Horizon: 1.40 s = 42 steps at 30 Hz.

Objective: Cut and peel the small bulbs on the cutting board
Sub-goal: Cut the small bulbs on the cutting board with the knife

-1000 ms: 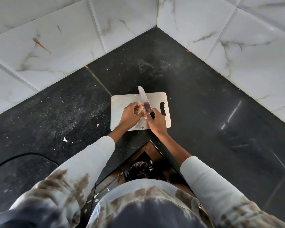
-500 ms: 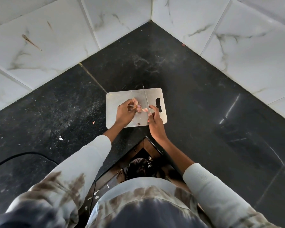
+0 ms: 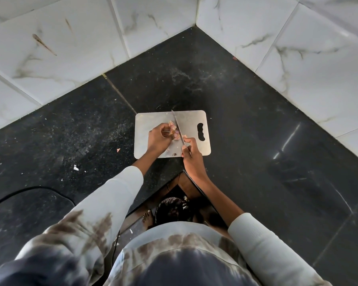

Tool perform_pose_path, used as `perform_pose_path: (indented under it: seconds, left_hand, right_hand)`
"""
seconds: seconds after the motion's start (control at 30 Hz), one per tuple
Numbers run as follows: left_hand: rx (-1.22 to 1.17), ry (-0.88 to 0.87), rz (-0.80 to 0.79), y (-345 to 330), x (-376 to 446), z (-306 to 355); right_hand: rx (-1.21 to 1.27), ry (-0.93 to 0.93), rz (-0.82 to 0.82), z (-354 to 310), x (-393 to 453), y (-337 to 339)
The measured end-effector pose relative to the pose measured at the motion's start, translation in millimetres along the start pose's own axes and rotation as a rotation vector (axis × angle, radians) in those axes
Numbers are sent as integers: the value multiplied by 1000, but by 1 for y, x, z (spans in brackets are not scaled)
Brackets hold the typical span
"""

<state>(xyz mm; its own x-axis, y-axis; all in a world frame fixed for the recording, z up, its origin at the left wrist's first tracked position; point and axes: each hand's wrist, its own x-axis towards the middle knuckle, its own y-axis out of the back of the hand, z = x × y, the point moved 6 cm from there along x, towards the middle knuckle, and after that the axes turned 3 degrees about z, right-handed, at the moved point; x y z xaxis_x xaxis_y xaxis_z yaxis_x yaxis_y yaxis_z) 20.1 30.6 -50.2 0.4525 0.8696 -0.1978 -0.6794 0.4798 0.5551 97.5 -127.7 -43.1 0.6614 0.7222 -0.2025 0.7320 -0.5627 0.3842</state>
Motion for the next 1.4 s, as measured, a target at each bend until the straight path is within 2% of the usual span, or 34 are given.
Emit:
perform_pose_path:
  seconds: [0.4, 0.9, 1.4]
  left_hand:
    - [-94, 81, -11, -1, 5, -10]
    - [-118, 100, -10, -3, 9, -12]
    - [-122, 69, 12, -1, 9, -10]
  right_hand:
    - [-53, -9, 20, -11, -5, 2]
    - [-164, 3, 4, -26, -7, 6]
    - [-262, -90, -102, -52, 8, 11]
